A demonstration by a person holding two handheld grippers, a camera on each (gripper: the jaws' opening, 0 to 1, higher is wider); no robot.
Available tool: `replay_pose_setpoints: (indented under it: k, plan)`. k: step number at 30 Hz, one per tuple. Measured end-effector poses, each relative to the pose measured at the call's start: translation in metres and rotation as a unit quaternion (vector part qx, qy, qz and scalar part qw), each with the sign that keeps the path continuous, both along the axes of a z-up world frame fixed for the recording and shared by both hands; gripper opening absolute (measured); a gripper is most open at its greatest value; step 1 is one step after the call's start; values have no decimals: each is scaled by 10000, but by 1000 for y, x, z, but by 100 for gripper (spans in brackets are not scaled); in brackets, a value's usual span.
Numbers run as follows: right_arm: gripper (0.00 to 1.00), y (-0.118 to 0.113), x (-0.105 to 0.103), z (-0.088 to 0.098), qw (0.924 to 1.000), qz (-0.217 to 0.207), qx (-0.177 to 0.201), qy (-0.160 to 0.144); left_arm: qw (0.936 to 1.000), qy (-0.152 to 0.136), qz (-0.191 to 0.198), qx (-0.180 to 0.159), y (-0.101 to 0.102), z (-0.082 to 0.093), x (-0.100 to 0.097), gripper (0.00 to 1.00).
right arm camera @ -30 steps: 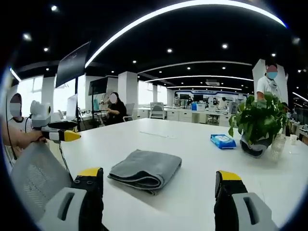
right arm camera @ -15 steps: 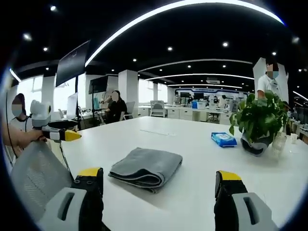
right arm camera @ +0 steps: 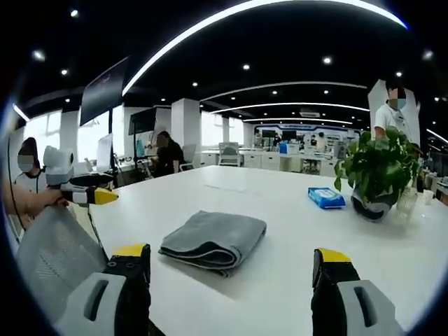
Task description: Open the folded towel by lifting each exposed corner and separating the folded layers until the towel lies flat within the target outline without major curled edges
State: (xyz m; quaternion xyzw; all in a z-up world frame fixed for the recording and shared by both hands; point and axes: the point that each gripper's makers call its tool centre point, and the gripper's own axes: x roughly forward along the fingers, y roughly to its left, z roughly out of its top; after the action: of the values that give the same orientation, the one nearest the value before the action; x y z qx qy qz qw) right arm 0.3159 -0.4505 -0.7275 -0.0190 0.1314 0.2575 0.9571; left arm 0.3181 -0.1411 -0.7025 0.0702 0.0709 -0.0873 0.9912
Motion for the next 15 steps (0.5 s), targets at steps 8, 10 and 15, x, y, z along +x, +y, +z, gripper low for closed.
replay_pose_setpoints:
  k: [8, 10, 15]
  plan:
    - [98, 4, -2, -9, 9997, 73, -35, 224, 10000, 60, -1, -17, 1, -2, 0, 80]
    - [98, 2, -2, -14, 9993, 12, -118, 355, 10000, 50, 10, -13, 2, -2, 0, 80]
    - [98, 2, -5, -24, 9979, 37, -233, 596, 10000, 58, 38, 11, 1, -2, 0, 81]
